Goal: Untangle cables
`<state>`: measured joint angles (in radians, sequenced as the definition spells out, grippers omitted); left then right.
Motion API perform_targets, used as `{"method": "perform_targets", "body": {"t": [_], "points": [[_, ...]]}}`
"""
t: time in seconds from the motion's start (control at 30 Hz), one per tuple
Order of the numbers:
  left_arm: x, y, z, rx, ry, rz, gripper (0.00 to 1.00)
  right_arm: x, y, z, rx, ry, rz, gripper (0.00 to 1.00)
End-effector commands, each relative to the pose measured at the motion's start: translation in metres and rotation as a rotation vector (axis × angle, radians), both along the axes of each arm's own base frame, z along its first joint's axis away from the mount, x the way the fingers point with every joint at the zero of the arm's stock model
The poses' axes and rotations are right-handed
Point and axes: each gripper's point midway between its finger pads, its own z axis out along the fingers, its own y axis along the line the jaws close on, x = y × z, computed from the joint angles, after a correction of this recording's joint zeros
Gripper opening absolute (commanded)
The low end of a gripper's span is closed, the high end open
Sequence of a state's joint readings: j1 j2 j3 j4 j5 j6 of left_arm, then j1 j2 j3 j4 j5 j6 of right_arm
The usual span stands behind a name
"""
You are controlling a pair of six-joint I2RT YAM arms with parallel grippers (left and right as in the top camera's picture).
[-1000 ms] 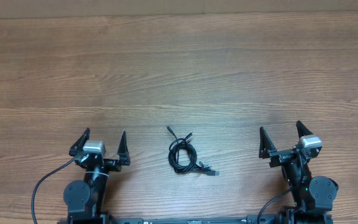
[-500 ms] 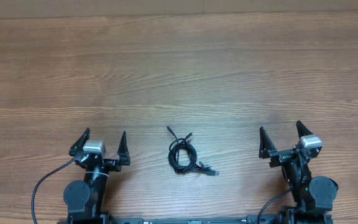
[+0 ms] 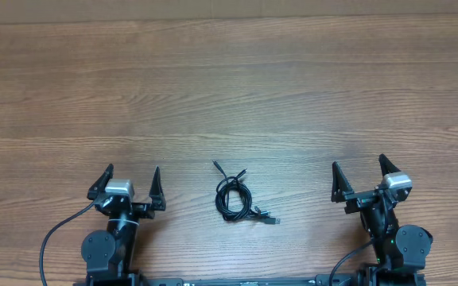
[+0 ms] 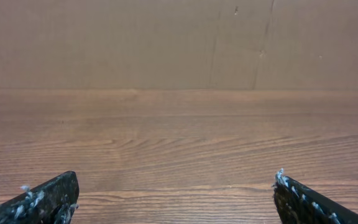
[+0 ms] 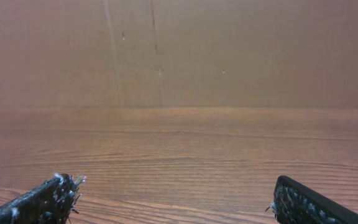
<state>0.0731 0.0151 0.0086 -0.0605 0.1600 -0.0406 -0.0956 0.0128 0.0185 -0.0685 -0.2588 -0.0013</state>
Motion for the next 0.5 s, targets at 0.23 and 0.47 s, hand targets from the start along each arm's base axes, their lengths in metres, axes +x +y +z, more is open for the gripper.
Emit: {"method": "perform_targets", "body": {"t": [0.23, 0.47], "points": [[-0.005, -0.008, 0.006, 0.013, 0.019, -0.046, 1.0, 0.0, 0.001, -0.001, -0.008, -0.008, 0.007, 1.0], [-0.015, -0.008, 0.029, 0.011, 0.033, -0.047, 1.0, 0.0, 0.001, -0.001, -0.008, -0.008, 0.007, 1.0]]}}
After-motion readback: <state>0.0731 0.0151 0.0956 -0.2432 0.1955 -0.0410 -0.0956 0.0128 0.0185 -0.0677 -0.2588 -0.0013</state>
